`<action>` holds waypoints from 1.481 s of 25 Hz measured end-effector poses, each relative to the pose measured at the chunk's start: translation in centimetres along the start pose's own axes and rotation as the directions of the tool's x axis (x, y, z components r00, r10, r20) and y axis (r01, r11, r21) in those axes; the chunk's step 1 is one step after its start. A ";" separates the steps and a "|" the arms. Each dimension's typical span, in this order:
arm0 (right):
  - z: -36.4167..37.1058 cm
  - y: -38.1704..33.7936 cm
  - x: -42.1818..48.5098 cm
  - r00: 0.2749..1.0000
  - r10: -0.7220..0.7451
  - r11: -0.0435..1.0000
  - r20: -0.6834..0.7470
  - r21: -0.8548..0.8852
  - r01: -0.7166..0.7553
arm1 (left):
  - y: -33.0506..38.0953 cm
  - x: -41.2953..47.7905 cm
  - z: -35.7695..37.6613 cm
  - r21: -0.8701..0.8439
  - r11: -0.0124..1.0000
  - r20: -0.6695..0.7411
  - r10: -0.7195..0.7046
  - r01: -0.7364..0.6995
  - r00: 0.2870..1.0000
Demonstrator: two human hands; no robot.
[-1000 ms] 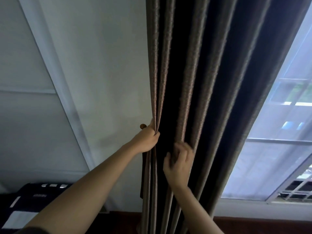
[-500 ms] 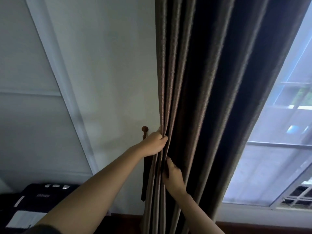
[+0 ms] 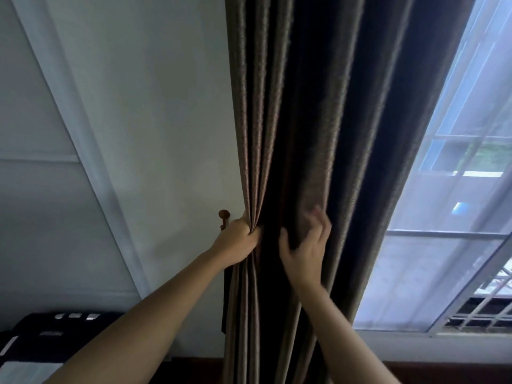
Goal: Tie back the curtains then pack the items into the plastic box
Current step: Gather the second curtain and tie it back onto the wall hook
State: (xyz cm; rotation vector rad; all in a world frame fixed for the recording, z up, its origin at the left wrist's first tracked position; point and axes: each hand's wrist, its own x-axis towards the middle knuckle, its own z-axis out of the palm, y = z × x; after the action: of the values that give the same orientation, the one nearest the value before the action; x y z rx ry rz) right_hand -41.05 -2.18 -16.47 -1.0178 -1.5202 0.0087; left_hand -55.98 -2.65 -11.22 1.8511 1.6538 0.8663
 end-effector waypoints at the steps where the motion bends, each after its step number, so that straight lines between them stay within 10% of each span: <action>1: 0.0 -0.1 2.0 0.997 0.061 0.998 -0.042 0.036 -0.059 | -0.1 0.0 -0.2 0.012 1.000 0.000 -0.010 0.010 1.000; 6: 0.1 0.1 5.7 0.911 0.403 0.908 -0.090 -0.084 -0.410 | -0.7 -0.8 -0.6 0.053 0.998 0.005 -0.043 0.043 0.999; 11: -0.1 0.8 4.9 0.899 0.417 0.880 0.137 0.188 -0.437 | -1.0 -0.4 -0.8 0.033 0.998 -0.026 -0.048 0.049 0.999; 16: 1.5 1.5 1.6 0.887 0.176 0.965 0.427 0.102 -0.241 | -0.3 -0.1 0.3 -0.058 0.998 0.037 -0.021 0.023 0.999; 28: 1.7 1.5 -5.4 0.586 0.239 0.938 0.774 -0.028 -0.346 | 1.4 0.7 2.3 0.040 0.997 -0.037 0.061 -0.059 0.997; 31: -1.2 0.5 -1.2 0.984 -0.008 1.000 0.180 0.002 0.007 | 0.8 0.8 1.8 0.040 0.999 -0.064 0.014 -0.012 0.998; 33: -2.7 -0.7 3.7 0.959 -0.092 0.996 -0.269 -0.023 0.089 | 0.5 0.5 1.3 0.021 1.000 -0.045 -0.001 0.002 0.999; 37: -4.3 -0.6 11.5 0.933 0.350 0.919 -0.080 0.223 -0.325 | -0.2 0.2 1.1 -0.017 1.000 -0.052 -0.025 0.024 0.998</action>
State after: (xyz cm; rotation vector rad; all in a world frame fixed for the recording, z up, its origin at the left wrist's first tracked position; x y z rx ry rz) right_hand -36.40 1.85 -5.81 -1.0813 -1.1920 0.3394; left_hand -55.27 -2.39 -12.08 1.8079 1.6920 0.9234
